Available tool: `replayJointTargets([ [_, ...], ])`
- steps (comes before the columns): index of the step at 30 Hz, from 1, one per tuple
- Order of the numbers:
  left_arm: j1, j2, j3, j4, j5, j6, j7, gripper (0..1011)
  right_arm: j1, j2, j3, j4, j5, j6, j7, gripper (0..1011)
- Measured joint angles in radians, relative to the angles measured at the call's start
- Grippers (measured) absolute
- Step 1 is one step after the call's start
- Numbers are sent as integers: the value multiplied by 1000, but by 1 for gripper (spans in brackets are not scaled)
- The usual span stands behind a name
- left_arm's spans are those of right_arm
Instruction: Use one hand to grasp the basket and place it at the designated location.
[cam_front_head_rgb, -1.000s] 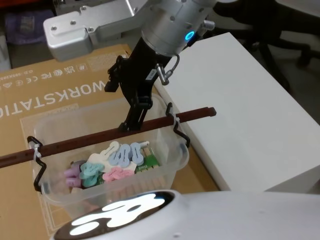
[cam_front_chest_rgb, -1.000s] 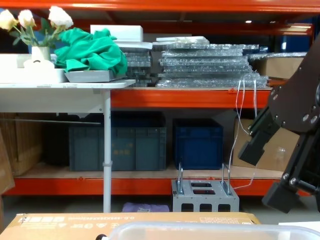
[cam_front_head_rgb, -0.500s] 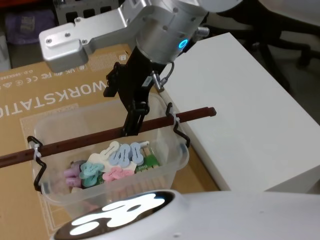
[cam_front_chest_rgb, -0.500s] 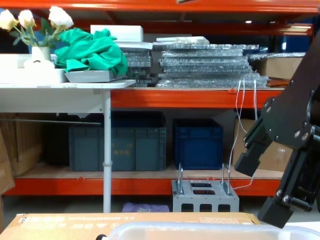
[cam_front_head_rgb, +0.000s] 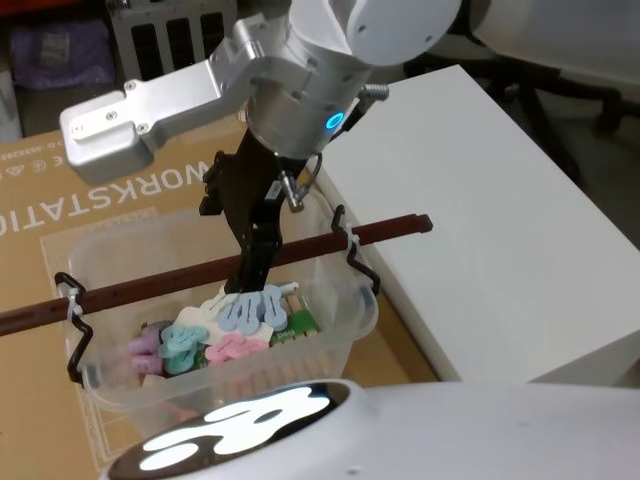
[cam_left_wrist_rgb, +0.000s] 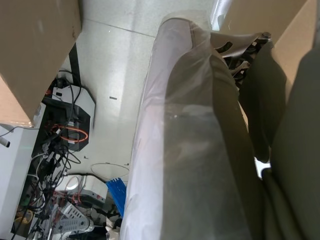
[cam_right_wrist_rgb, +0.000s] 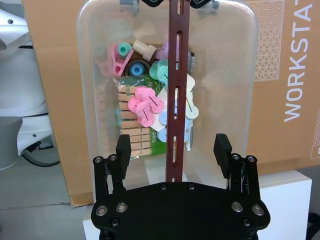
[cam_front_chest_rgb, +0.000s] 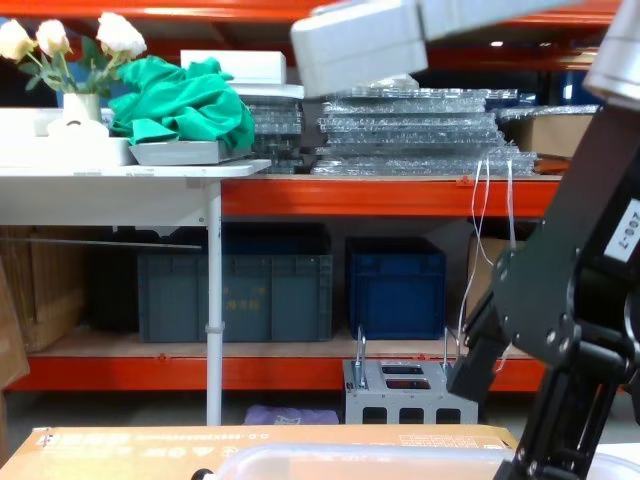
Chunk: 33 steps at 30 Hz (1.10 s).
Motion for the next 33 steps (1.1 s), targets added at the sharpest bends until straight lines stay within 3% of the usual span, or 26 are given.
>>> replayJointTargets([
  [11, 0, 0, 0, 0, 0, 0, 0, 0, -12, -69, -74, 47, -81, 40, 5, 1000],
  [18, 0, 0, 0, 0, 0, 0, 0, 0, -14, -100, -105, 83, -108, 57, 5, 1000],
  [28, 0, 0, 0, 0, 0, 0, 0, 0, -8, -111, -121, 100, -115, 67, 3, 1000],
  [33, 0, 0, 0, 0, 0, 0, 0, 0, -5, -107, -119, 99, -111, 67, -4, 902],
])
